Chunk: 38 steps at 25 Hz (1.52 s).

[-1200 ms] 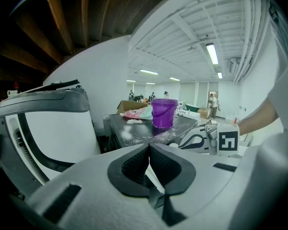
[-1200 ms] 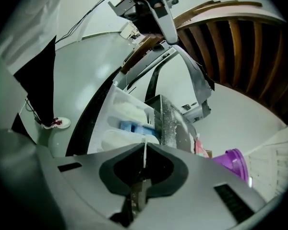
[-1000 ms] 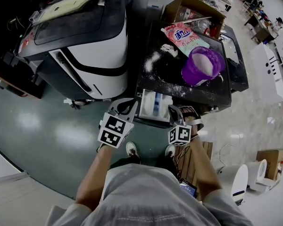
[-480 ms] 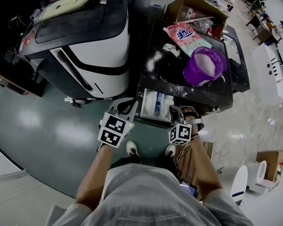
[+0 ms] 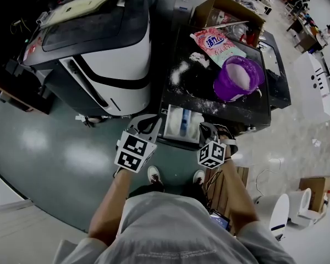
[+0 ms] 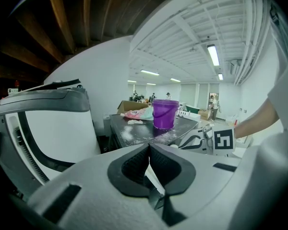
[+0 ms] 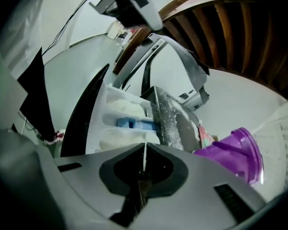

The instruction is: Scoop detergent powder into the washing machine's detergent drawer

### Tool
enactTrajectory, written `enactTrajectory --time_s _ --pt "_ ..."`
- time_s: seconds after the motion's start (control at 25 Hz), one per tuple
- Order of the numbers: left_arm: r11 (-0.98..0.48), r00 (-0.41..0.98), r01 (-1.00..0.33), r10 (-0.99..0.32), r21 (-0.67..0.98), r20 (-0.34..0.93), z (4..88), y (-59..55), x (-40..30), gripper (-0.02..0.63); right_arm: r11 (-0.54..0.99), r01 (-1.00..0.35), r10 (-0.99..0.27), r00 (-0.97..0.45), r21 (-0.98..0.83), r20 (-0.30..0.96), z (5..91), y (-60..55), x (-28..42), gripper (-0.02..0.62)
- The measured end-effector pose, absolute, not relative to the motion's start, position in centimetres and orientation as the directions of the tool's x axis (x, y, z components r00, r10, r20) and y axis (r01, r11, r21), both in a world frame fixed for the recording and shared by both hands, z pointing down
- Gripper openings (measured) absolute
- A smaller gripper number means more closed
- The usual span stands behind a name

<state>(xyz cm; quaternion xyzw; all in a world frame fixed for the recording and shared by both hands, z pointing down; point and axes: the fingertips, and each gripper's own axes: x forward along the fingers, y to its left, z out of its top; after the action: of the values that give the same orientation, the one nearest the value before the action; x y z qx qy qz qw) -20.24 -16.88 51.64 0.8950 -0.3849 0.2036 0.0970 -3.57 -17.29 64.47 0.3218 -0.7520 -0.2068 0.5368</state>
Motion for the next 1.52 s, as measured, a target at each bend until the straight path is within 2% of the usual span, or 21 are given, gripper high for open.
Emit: enactTrajectory --time_s 0.16,0.28,0.52,0.6,0.72,1.2,1.52 --pt "-0.689 0.629 -0.724 -0.648 0.021 0.43 51.4 -16.9 -20.0 0.009 0.659 -0.496 -0.736 -0.272 0.564 0.62 62.0 -17.8 -3.2 0.012" --pt "-0.699 0.639 -0.715 -0.639 0.024 0.428 51.0 -16.8 -19.5 0.009 0.626 -0.664 -0.741 -0.343 0.409 0.577 59.9 -17.7 -3.0 0.012" --pt "-0.73 0.682 -0.682 -0.61 0.05 0.404 48.9 -17.3 -17.2 0.009 0.523 -0.848 -0.781 -0.438 0.082 0.446 54.9 -17.3 -0.8 0.012" --pt "-0.739 0.7 -0.671 -0.601 0.065 0.386 47.8 -17.7 -16.2 0.009 0.484 -0.875 -0.802 -0.443 0.002 0.401 53.0 -17.2 0.5 0.012" --pt "-0.754 0.721 -0.654 -0.594 0.066 0.357 45.9 -18.4 -14.5 0.009 0.436 -0.9 -0.837 -0.416 -0.026 0.356 50.2 -16.9 2.9 0.012" --pt "-0.773 0.749 -0.633 -0.626 -0.047 0.215 36.1 -21.3 -8.5 0.009 0.332 -0.929 -0.929 -0.292 0.165 0.225 37.9 -17.5 12.7 0.014" --pt "-0.768 0.756 -0.627 -0.64 -0.127 0.14 30.9 -21.9 -5.6 0.009 0.335 -0.92 -0.939 -0.309 0.204 0.149 31.7 -18.0 16.0 0.014"
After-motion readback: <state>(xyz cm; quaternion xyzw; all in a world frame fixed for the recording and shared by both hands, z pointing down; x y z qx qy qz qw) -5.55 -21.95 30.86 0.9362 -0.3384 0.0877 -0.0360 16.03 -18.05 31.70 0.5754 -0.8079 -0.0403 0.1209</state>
